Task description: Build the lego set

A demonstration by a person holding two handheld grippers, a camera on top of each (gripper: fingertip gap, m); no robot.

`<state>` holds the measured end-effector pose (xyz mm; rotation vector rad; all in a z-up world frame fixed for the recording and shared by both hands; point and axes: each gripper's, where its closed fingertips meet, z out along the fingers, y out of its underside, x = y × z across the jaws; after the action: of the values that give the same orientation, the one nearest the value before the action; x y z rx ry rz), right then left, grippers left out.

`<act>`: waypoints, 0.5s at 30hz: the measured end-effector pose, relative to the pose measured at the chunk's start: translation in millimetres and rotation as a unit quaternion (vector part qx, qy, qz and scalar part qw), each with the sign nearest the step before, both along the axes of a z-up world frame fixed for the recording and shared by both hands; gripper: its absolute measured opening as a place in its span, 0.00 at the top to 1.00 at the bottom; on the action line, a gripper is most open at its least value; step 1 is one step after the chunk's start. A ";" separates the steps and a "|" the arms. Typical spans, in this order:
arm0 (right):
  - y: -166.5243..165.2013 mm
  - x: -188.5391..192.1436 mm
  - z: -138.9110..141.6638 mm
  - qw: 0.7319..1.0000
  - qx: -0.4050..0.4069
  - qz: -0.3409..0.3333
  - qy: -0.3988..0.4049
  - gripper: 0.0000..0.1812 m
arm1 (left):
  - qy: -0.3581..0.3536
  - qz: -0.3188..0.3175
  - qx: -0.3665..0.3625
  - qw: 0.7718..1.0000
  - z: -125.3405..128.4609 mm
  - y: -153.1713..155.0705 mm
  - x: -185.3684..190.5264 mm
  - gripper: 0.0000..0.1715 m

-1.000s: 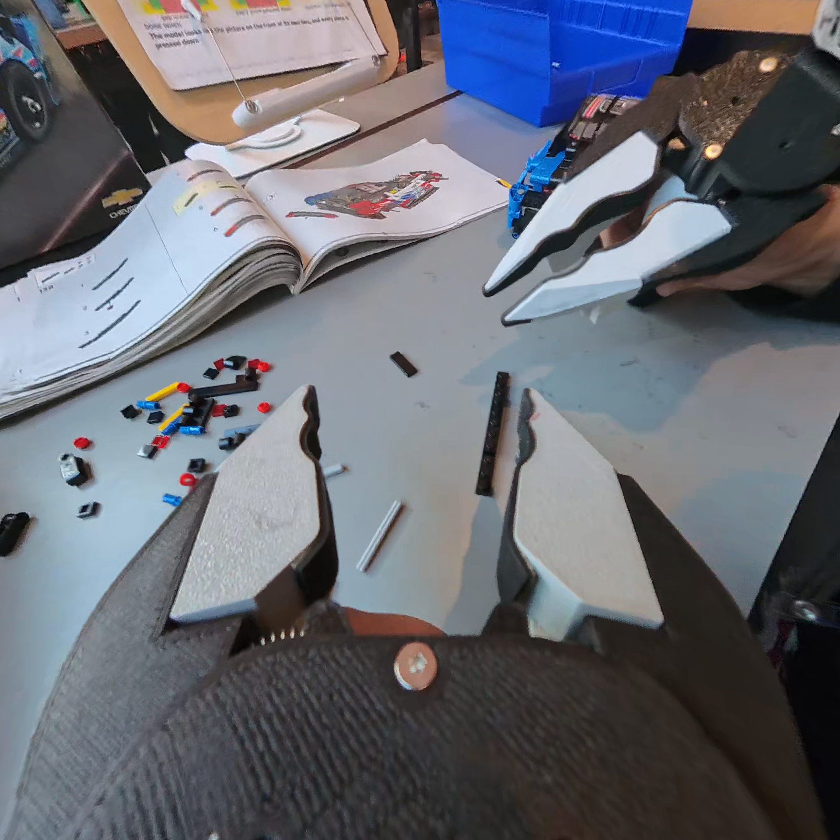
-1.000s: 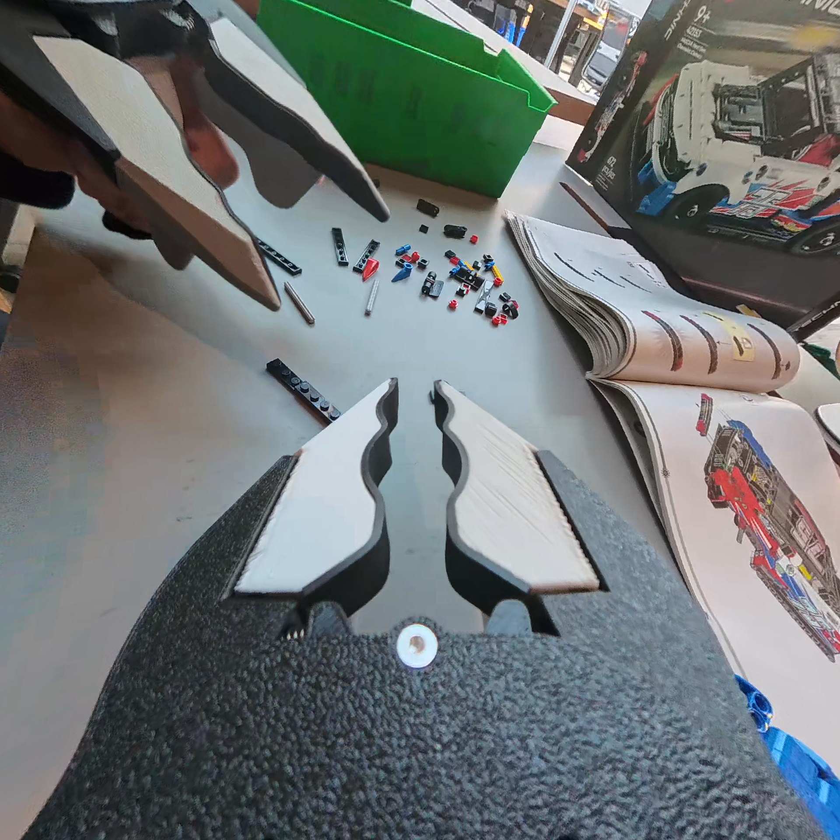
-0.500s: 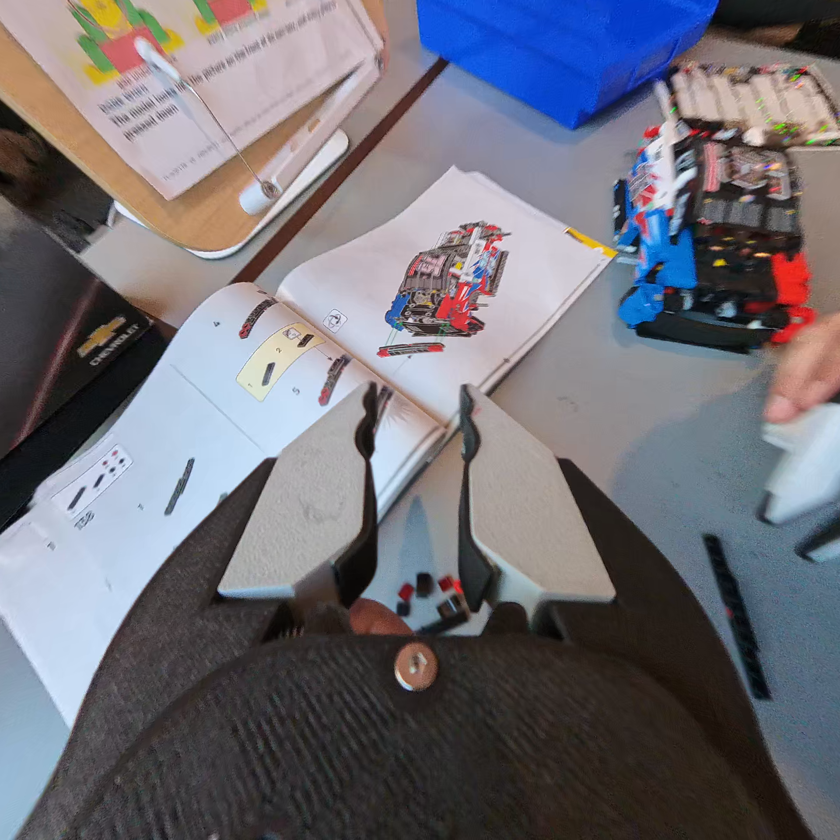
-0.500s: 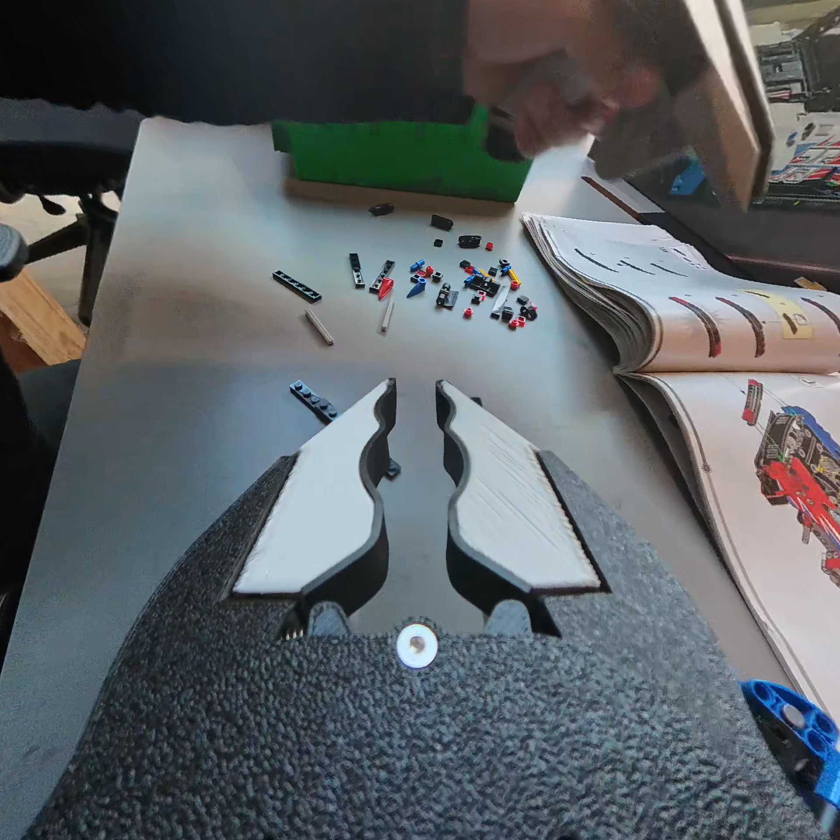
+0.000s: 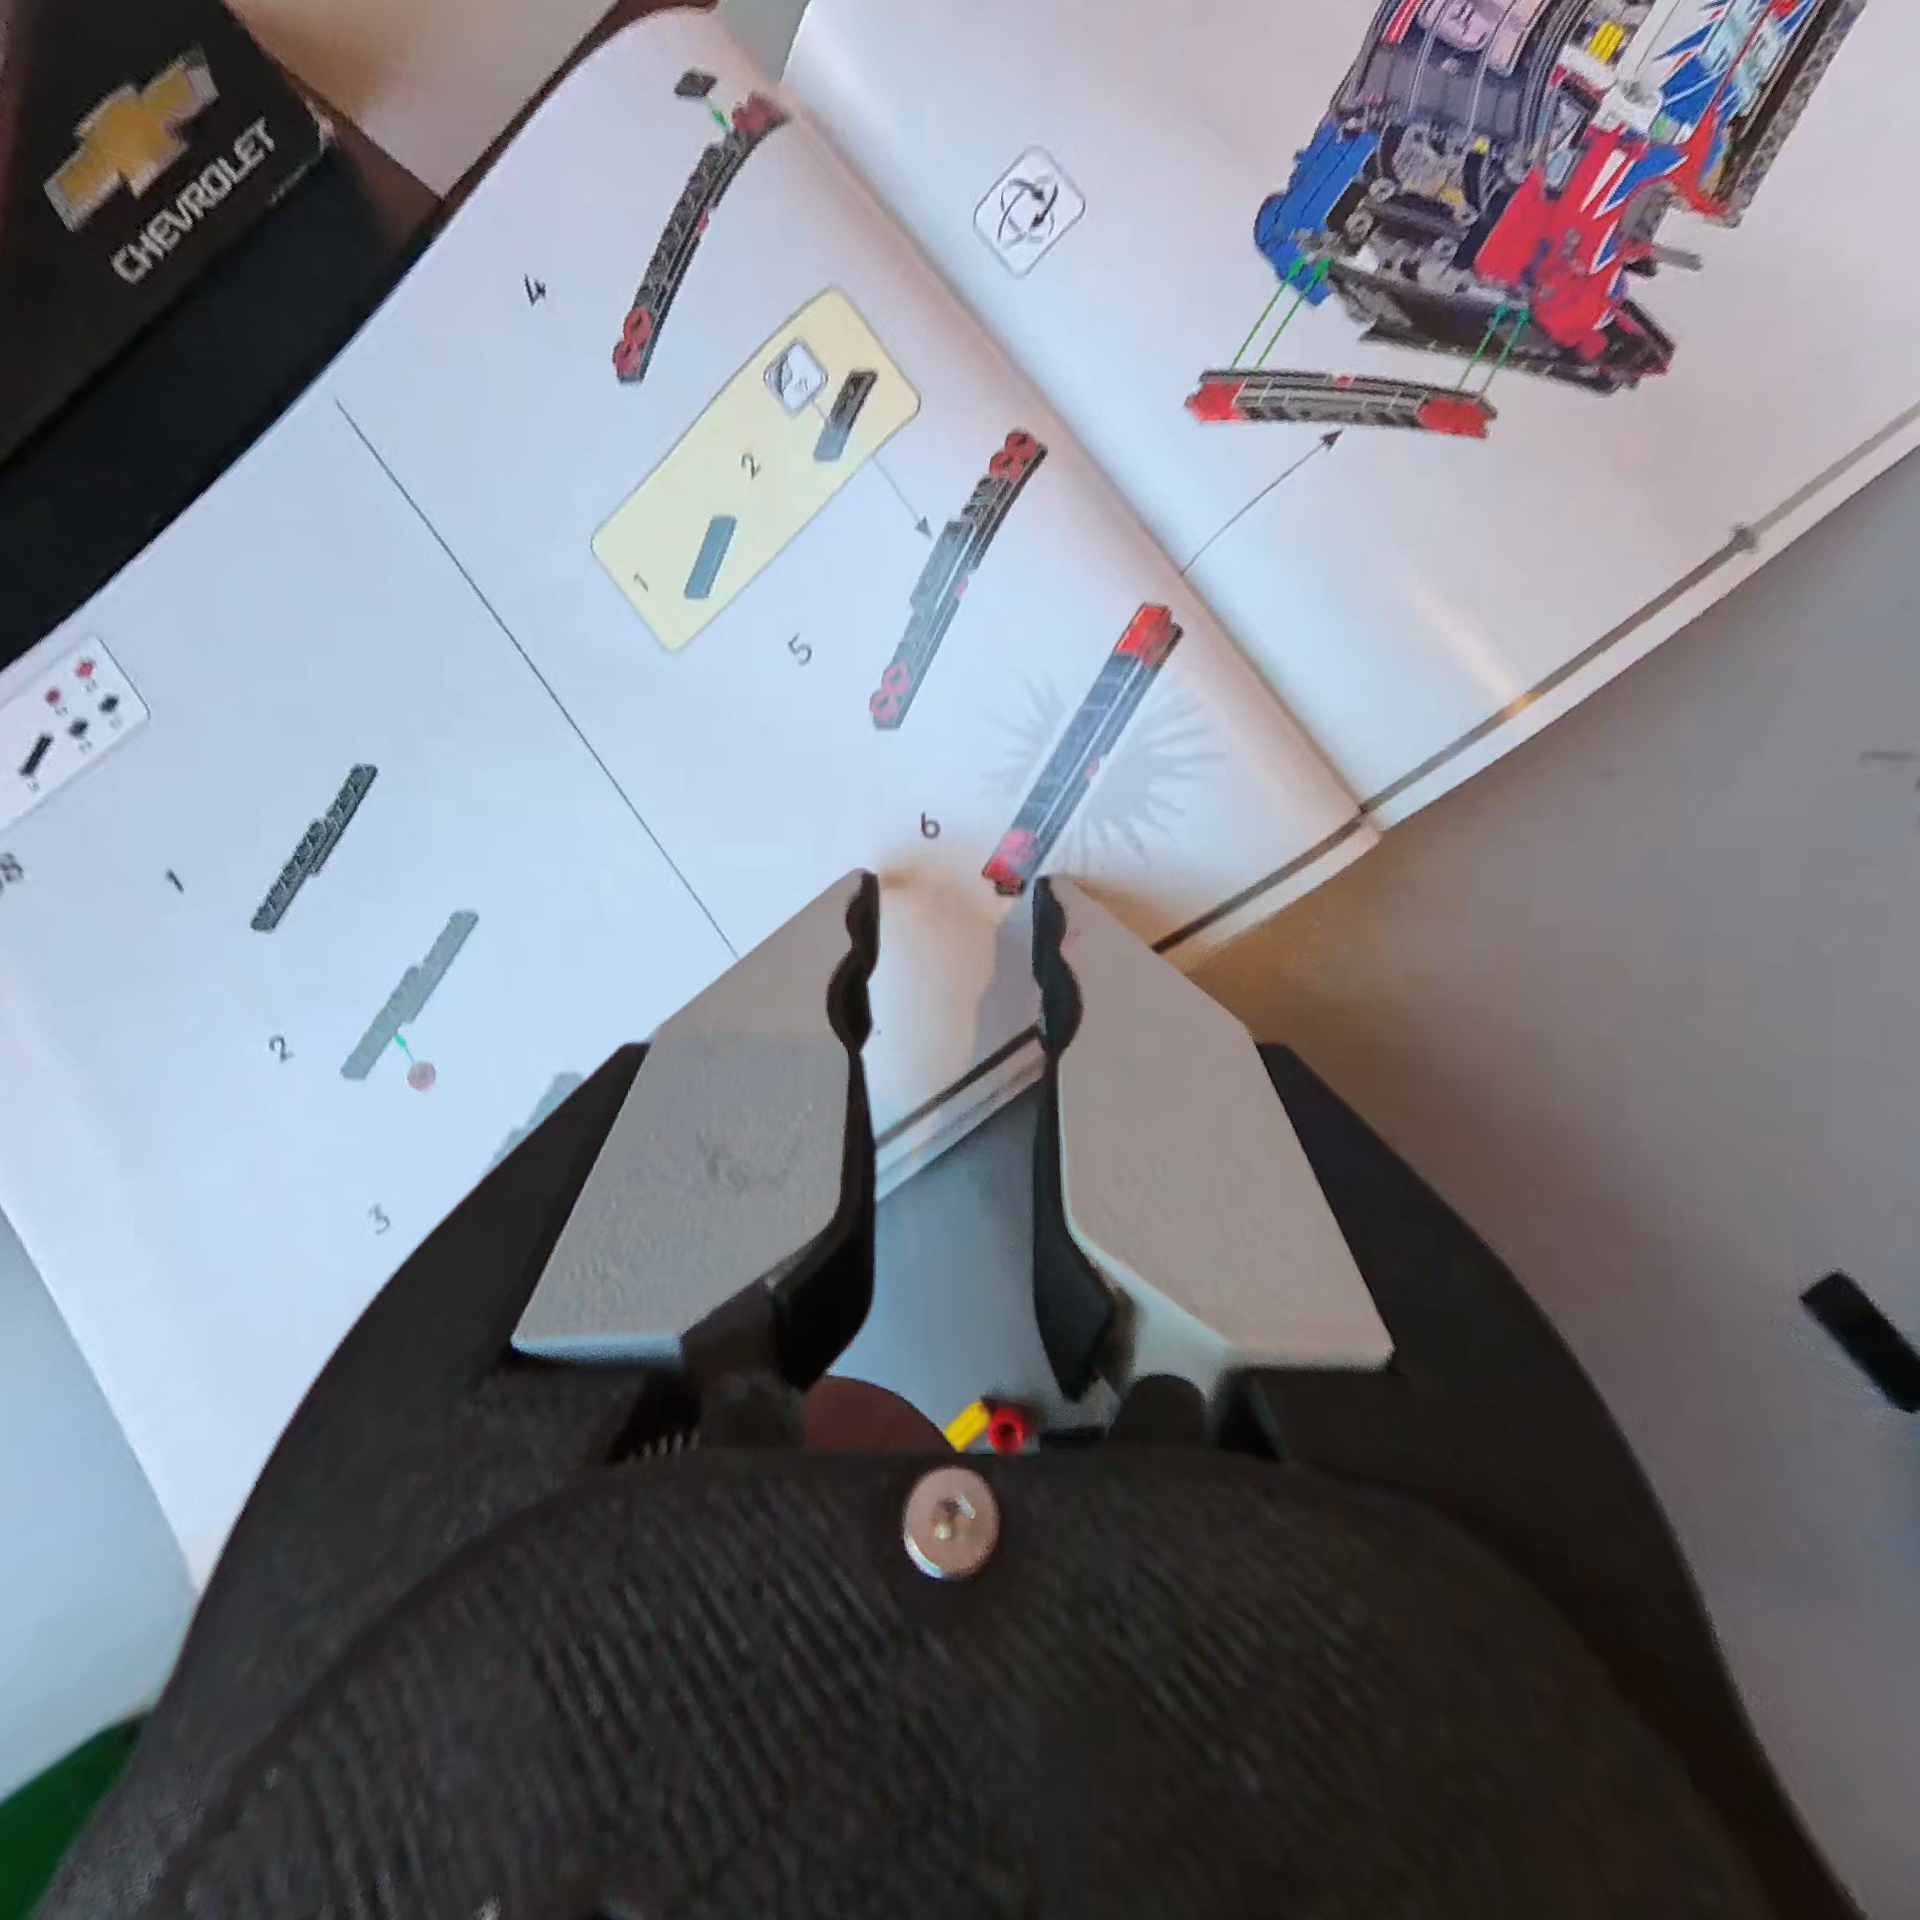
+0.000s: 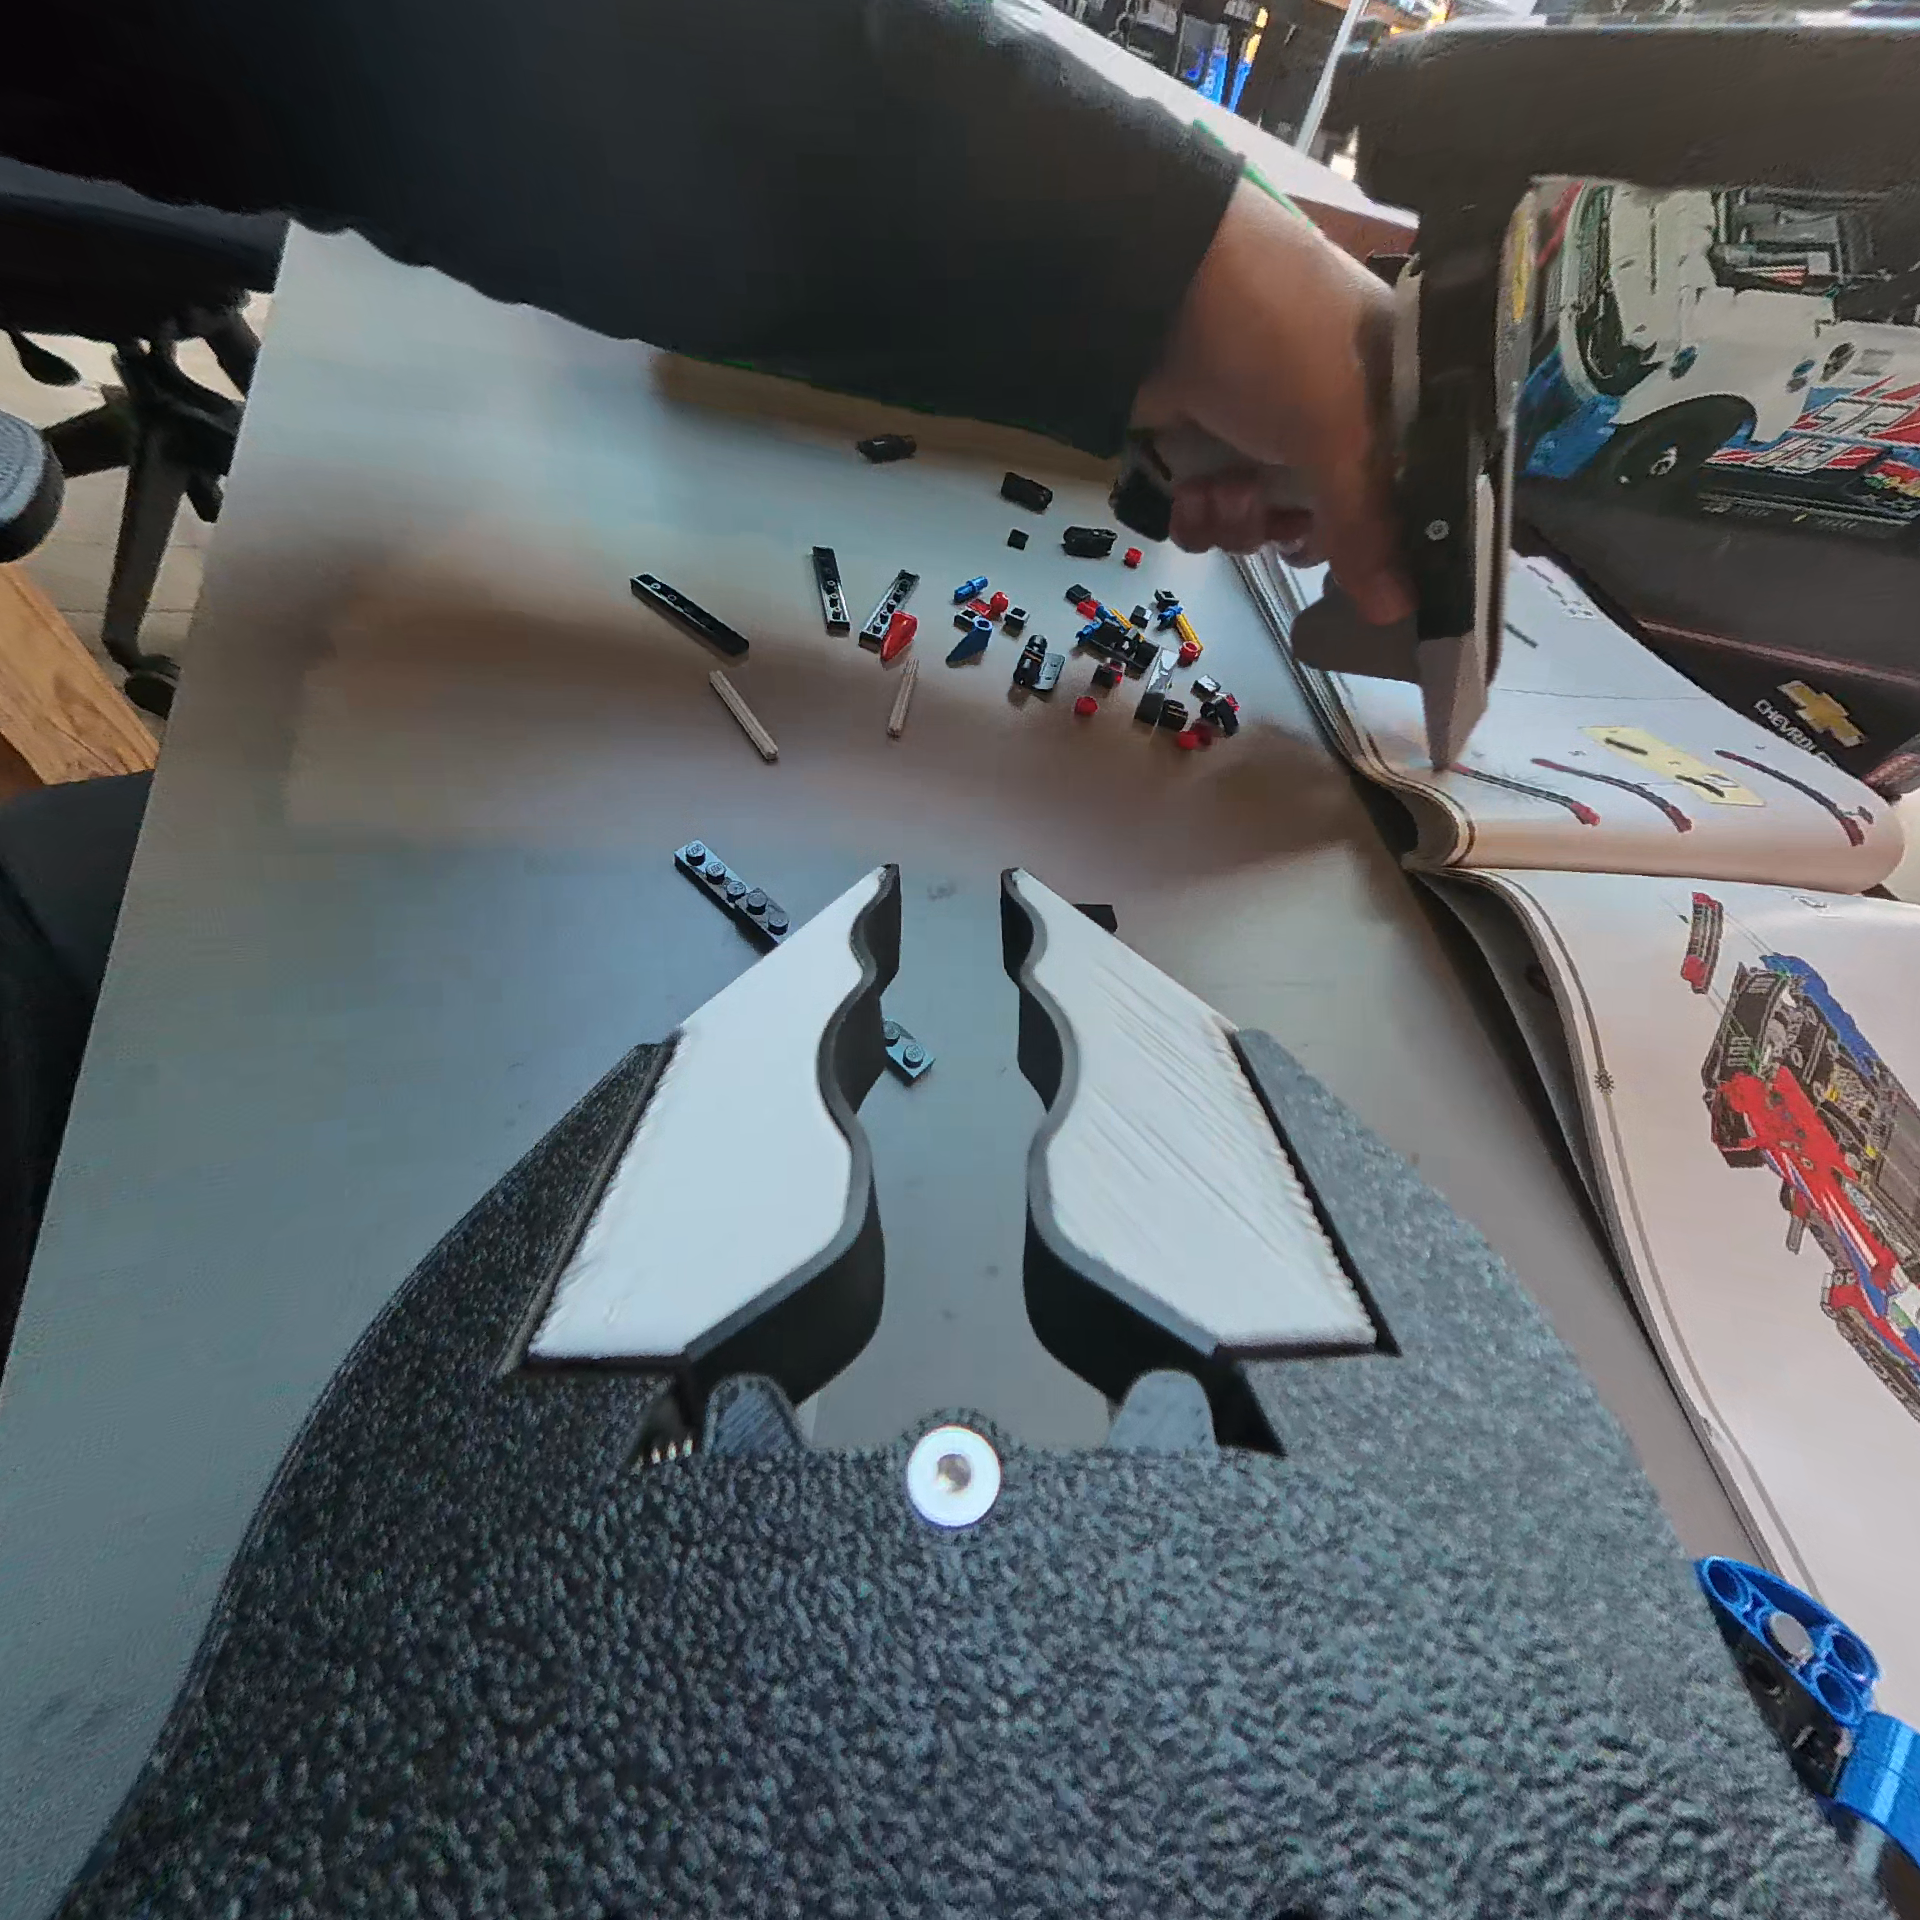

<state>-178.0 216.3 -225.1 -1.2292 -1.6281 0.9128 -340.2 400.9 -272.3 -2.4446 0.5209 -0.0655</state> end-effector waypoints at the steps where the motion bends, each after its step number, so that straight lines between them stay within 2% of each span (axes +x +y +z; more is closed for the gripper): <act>1: -0.2 -0.3 -0.8 1.000 0.003 -0.001 -0.002 0.90 | 0.000 0.003 -0.002 1.000 -1.3 -2.7 -1.5 0.85; 8: 1.2 -3.1 -4.5 1.000 0.014 -0.008 -0.011 0.91 | -0.009 0.009 -0.002 1.000 -4.7 -12.3 -5.2 0.87; 15: 6.4 -6.1 3.3 0.999 0.021 -0.018 0.016 0.94 | -0.022 0.008 0.006 1.000 -6.3 -12.7 -3.5 0.88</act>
<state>-184.2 222.7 -221.9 -1.2067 -1.5871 0.8672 -343.7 388.3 -278.6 -2.4293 0.4825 -0.1085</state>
